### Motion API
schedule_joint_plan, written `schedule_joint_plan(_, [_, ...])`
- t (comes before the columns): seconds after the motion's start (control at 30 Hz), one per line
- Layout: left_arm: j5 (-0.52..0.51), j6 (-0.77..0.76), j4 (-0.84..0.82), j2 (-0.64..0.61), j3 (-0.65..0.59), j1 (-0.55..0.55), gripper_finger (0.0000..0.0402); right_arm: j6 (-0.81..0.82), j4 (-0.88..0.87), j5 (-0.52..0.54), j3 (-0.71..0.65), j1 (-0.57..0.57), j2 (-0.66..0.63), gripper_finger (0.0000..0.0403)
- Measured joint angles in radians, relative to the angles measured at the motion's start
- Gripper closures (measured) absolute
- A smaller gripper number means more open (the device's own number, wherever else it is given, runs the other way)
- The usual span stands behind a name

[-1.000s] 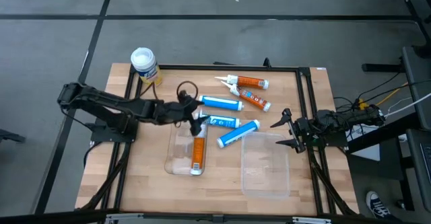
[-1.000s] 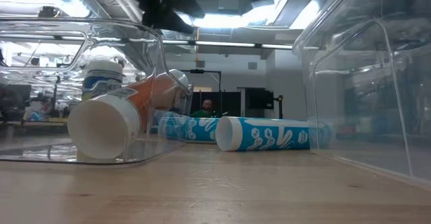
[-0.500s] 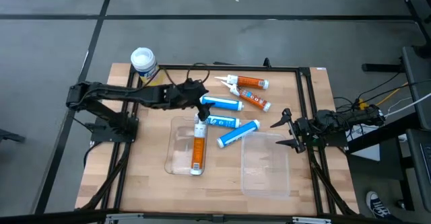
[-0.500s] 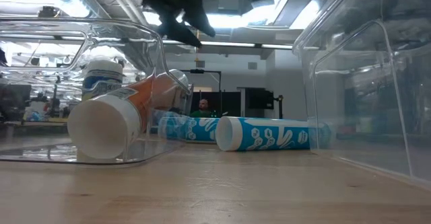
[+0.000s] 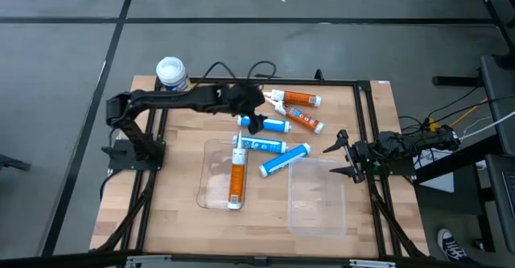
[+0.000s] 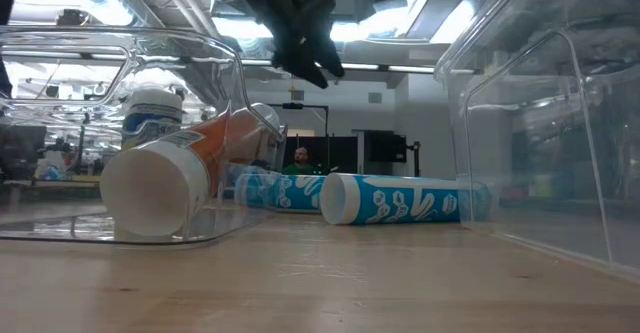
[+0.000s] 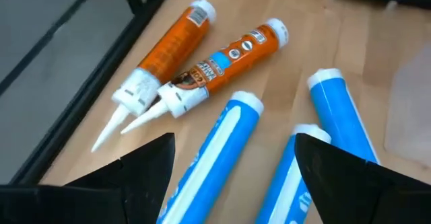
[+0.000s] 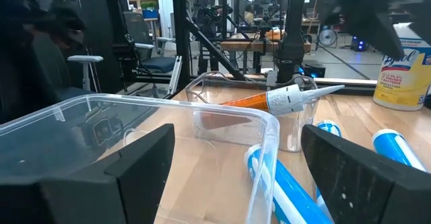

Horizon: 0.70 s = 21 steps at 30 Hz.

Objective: Pick & place silicon tubes, Sealant and Lysol wipes
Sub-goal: Put the top blue sealant into the right transparent bin

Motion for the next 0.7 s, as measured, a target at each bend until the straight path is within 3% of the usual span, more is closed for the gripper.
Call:
schedule_joint_plan(0.33, [0.138,0.194,-0.065,0.147,0.100,0.042,0.0100,0.000,0.000,0.000,0.000,0.000,0.000,0.0080])
schedule_joint_plan(0.7, [0.154,0.254,-0.116,0.250,0.102,0.056,0.0100,0.000,0.000,0.000,0.000,0.000,0.000,0.0080])
